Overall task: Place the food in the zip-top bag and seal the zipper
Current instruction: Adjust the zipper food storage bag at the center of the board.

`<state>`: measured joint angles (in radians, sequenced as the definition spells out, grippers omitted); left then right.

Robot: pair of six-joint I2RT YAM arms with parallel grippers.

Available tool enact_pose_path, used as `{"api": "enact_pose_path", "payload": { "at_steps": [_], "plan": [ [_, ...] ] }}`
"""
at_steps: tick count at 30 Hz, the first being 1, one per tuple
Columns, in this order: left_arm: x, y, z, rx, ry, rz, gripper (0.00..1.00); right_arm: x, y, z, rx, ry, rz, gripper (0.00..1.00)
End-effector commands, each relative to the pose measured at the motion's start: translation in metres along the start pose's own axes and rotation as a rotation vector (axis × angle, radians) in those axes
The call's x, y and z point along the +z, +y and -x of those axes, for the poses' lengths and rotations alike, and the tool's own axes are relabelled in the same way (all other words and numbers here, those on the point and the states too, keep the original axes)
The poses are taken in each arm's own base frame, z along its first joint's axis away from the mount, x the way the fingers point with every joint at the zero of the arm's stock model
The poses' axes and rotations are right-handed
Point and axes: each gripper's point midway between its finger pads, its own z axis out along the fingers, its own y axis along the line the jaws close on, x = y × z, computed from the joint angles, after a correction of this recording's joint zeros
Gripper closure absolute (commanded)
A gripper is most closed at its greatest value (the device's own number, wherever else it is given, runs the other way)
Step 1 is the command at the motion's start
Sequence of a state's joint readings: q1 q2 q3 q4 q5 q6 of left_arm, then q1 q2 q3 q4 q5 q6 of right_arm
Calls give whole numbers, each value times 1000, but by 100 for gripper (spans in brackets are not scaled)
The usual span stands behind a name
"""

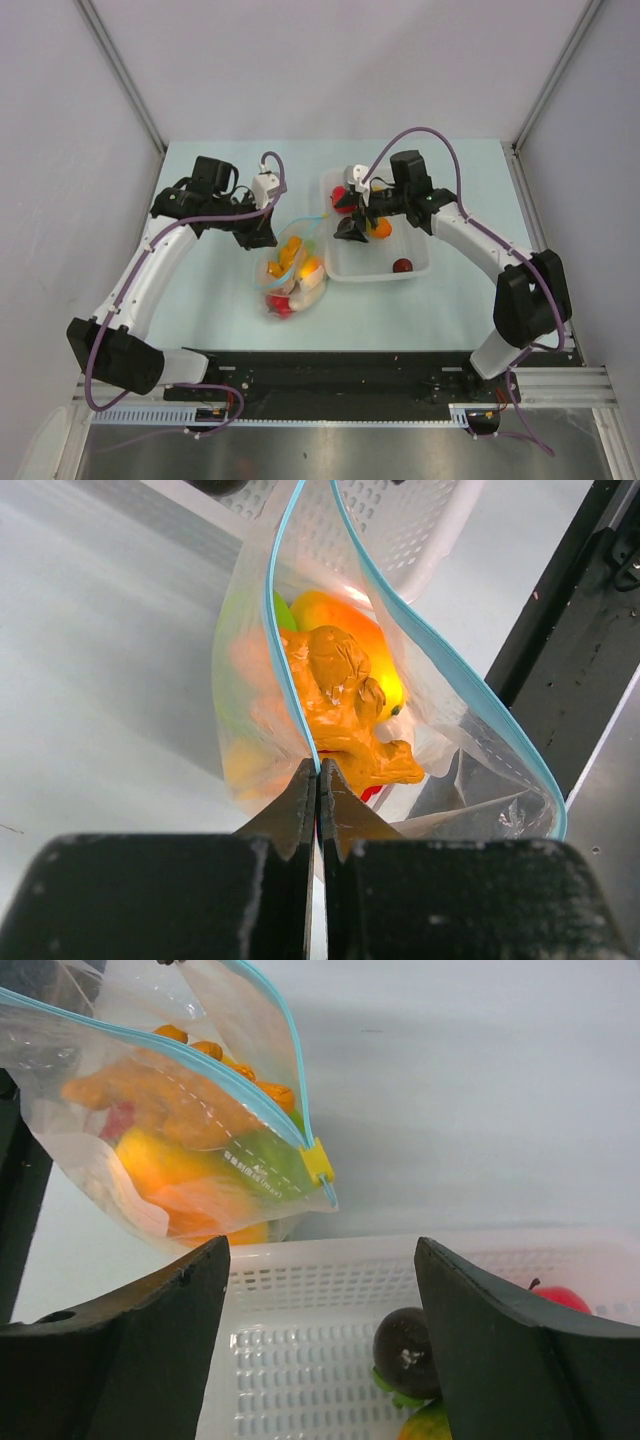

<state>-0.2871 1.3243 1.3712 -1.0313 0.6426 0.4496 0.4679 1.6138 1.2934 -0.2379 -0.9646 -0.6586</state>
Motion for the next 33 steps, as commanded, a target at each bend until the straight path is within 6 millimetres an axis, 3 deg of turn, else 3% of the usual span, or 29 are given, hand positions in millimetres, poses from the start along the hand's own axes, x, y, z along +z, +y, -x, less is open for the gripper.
{"api": "enact_pose_path", "payload": {
  "at_steps": [1,8,9,15,18,23,24,29,33],
  "plan": [
    [-8,-6,18,86,-62,-23,97,13,-11,26,-209,-102,12,22],
    [-7,-5,18,86,-62,-19,97,27,4,22,-199,-111,79,43],
    [-8,-6,17,87,-61,-21,97,28,5,20,-211,-107,85,53],
    [-8,-5,18,93,-63,-15,98,29,7,10,-199,-73,85,89],
    [-8,-4,18,95,-68,-9,98,28,5,7,-191,-58,74,100],
    [-10,-6,22,117,-98,-1,98,26,2,3,-185,-35,53,99],
    [-10,-8,23,124,-106,-10,98,26,1,2,-181,-30,49,87],
    [-10,-7,23,127,-106,-3,98,24,-2,-1,-155,-22,39,75],
    [-9,-6,22,120,-105,-6,98,24,-4,0,-151,-29,32,79]
  ]
}}
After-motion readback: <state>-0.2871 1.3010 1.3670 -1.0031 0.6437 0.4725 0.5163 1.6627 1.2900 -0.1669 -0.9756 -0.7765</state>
